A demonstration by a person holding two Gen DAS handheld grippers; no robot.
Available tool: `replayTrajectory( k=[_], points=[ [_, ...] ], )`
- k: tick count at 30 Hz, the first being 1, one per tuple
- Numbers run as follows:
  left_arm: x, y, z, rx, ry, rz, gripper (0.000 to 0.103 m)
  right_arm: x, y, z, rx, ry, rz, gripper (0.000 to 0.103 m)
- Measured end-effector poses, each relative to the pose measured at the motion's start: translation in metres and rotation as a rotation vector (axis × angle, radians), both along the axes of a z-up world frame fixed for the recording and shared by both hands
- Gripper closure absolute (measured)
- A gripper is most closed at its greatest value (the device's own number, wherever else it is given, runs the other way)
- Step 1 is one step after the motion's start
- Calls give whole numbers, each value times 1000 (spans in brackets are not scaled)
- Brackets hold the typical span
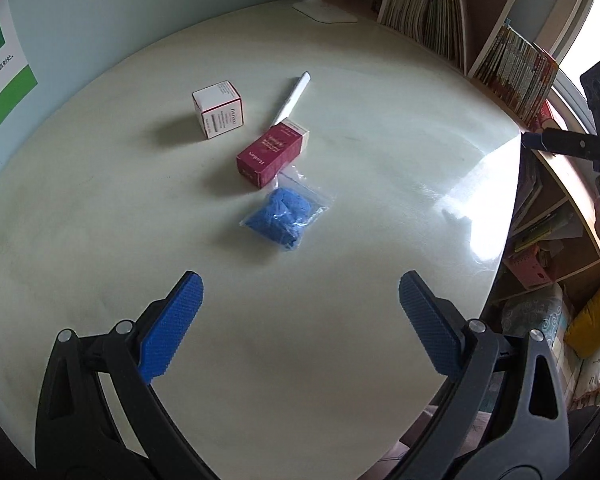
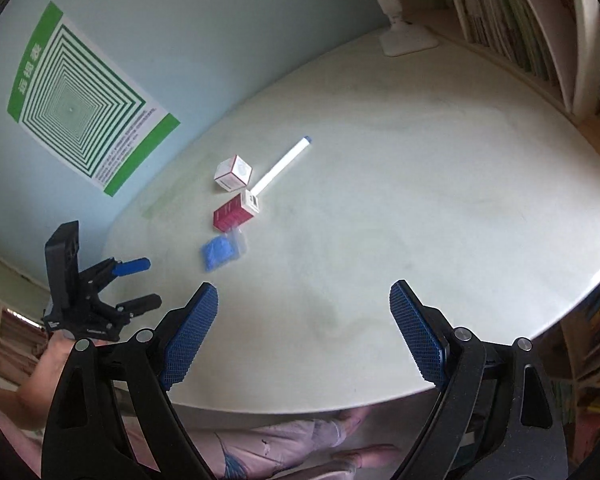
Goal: Collect trash
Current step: 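Grasp the blue bagged item with left tool while right tool grasps the white marker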
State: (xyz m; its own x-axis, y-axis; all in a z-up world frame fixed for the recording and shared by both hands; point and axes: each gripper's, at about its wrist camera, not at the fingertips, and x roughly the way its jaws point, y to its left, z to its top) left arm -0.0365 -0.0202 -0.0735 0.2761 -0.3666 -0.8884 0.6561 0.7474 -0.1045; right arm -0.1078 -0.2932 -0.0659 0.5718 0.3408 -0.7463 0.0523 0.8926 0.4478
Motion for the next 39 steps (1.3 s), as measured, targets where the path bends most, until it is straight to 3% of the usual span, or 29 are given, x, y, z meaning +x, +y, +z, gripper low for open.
replayTrajectory(
  k=[11, 18, 21, 24, 30, 39],
  points=[
    [29, 2, -25, 3, 42, 10, 7, 104, 29, -2, -162, 15, 223, 16],
    [42, -12, -40, 47, 25, 44, 7, 168, 49, -13, -349, -43, 486, 14],
    [44, -17, -42, 30, 31, 64, 7, 195, 60, -23, -425, -50, 648, 14],
    [45, -26, -48, 64, 25, 76, 7, 215, 70, -34, -484, -59, 783, 14],
    [45, -43, -53, 89, -7, 92, 7, 244, 87, -58, -542, -81, 983, 14],
    [53, -46, -59, 102, -13, 143, 8, 263, 106, -81, -548, -112, 1150, 15]
  ],
)
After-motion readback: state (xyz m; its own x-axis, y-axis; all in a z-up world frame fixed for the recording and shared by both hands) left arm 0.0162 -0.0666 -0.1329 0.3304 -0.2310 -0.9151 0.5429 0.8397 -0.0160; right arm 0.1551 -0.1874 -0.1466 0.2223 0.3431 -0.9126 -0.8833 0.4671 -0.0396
